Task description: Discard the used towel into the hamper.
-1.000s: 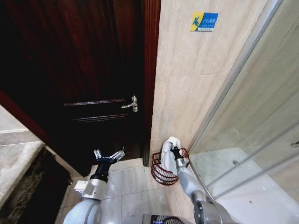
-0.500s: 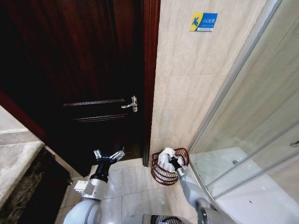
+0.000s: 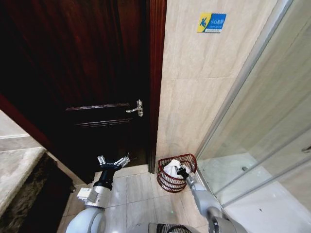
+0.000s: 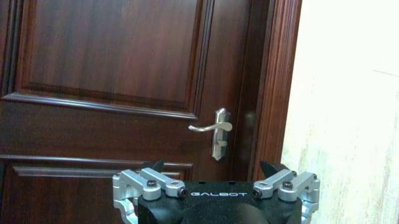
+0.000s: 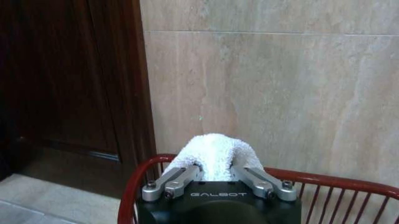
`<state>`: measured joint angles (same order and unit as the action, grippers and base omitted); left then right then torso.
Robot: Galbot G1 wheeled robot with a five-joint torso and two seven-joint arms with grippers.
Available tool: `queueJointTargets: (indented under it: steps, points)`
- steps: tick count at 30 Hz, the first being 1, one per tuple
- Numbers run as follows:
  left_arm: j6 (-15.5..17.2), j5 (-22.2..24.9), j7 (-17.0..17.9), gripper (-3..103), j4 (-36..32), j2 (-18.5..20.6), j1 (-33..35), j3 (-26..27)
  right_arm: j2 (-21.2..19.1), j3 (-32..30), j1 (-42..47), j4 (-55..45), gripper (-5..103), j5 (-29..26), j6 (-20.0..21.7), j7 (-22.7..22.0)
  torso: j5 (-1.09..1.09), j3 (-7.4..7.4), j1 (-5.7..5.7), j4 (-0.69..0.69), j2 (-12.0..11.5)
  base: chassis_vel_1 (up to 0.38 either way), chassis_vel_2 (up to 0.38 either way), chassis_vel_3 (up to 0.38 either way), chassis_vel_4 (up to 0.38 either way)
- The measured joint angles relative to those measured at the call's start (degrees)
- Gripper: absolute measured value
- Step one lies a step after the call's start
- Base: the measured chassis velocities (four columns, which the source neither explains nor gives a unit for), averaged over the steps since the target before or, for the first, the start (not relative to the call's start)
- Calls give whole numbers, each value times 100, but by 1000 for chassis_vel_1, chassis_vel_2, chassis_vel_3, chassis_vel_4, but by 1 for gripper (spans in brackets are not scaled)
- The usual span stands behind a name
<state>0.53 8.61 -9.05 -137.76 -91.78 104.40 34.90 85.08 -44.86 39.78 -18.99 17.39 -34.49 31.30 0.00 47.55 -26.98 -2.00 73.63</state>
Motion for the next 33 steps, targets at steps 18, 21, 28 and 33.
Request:
queueJointTargets:
  steps: [18,21,28,33]
  points:
    - [0,0,0,100,0,-1,0,0,-65,6,-75,168,21,399,748,-643,0,0,0,0,0,-4,5,6,-4]
    - [0,0,0,100,0,0,0,0,-77,10,-113,217,26,650,1145,-1143,0,0,0,1,0,0,0,0,0]
    - [0,0,0,100,0,0,0,0,-9,-74,-249,240,10,1080,1739,-2284,0,0,0,0,0,0,0,0,0]
    - [0,0,0,100,0,0,0,0,26,-90,-189,209,18,1546,1814,-2263,-2,0,0,0,0,0,0,0,0]
